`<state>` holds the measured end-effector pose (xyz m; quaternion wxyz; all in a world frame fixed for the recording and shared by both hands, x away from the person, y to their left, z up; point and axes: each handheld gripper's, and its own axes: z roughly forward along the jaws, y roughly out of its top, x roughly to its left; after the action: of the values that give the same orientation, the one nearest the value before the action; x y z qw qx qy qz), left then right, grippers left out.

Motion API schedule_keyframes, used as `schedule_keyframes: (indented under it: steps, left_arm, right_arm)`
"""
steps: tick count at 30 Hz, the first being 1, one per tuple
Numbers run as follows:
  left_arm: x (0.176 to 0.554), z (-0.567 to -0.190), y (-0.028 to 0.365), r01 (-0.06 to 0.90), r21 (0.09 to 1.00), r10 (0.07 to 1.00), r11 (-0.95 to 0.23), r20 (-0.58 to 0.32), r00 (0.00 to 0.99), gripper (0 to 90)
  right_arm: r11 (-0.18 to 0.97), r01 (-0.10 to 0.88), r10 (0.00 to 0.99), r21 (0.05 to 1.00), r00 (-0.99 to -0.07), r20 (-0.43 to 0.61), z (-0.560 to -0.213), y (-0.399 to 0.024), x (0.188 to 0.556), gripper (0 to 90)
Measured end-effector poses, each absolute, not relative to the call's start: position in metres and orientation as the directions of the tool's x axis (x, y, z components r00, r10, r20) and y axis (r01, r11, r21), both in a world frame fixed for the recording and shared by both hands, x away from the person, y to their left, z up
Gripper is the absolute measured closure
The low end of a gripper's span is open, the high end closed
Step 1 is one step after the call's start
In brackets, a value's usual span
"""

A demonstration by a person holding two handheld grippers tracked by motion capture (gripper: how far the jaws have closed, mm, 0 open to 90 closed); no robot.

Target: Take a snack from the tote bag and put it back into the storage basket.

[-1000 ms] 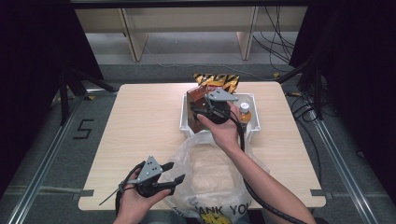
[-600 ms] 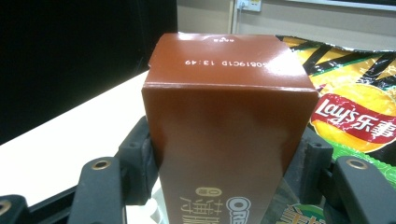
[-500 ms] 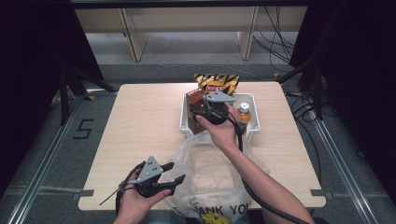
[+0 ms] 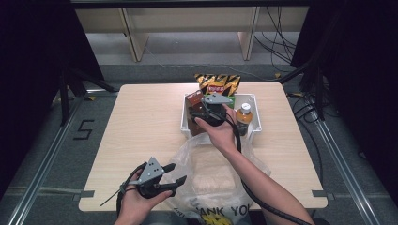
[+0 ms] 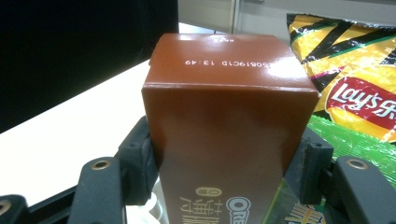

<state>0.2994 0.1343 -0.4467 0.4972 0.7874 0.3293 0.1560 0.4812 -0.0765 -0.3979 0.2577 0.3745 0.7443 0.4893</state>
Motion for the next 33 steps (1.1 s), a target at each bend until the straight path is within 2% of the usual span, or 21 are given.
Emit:
schedule_keyframes:
  steps: [8,9,10,20,23,24,33]
  left_arm:
    - [0.299,-0.447,0.134,0.371,0.884,0.680,-0.286,-0.086,0.728,40.3]
    - [0.300,-0.447,0.135,0.362,0.886,0.672,-0.289,-0.081,0.736,40.3]
    - [0.300,-0.447,0.135,0.365,0.886,0.673,-0.287,-0.085,0.735,40.3]
    - [0.300,-0.447,0.135,0.360,0.884,0.672,-0.299,-0.073,0.737,40.3]
    - [0.300,-0.447,0.135,0.360,0.884,0.672,-0.298,-0.074,0.737,40.3]
    - [0.301,-0.447,0.135,0.360,0.884,0.672,-0.299,-0.072,0.737,40.3]
    - [0.301,-0.448,0.135,0.362,0.884,0.673,-0.296,-0.076,0.736,40.3]
  right_arm:
    - [0.252,0.318,0.807,0.914,-0.590,-0.017,-0.405,-0.075,0.482,38.3]
    - [0.236,0.348,0.810,0.907,-0.586,0.015,-0.405,-0.074,0.480,38.3]
    - [0.257,0.325,0.805,0.910,-0.593,-0.016,-0.406,-0.075,0.482,38.3]
    - [0.259,0.341,0.807,0.904,-0.591,-0.008,-0.410,-0.073,0.482,38.1]
    - [0.230,0.349,0.825,0.909,-0.565,0.009,-0.412,-0.071,0.482,38.0]
    - [0.258,0.326,0.818,0.909,-0.575,-0.025,-0.413,-0.072,0.484,38.0]
    - [0.271,0.333,0.816,0.903,-0.576,-0.032,-0.417,-0.072,0.486,37.2]
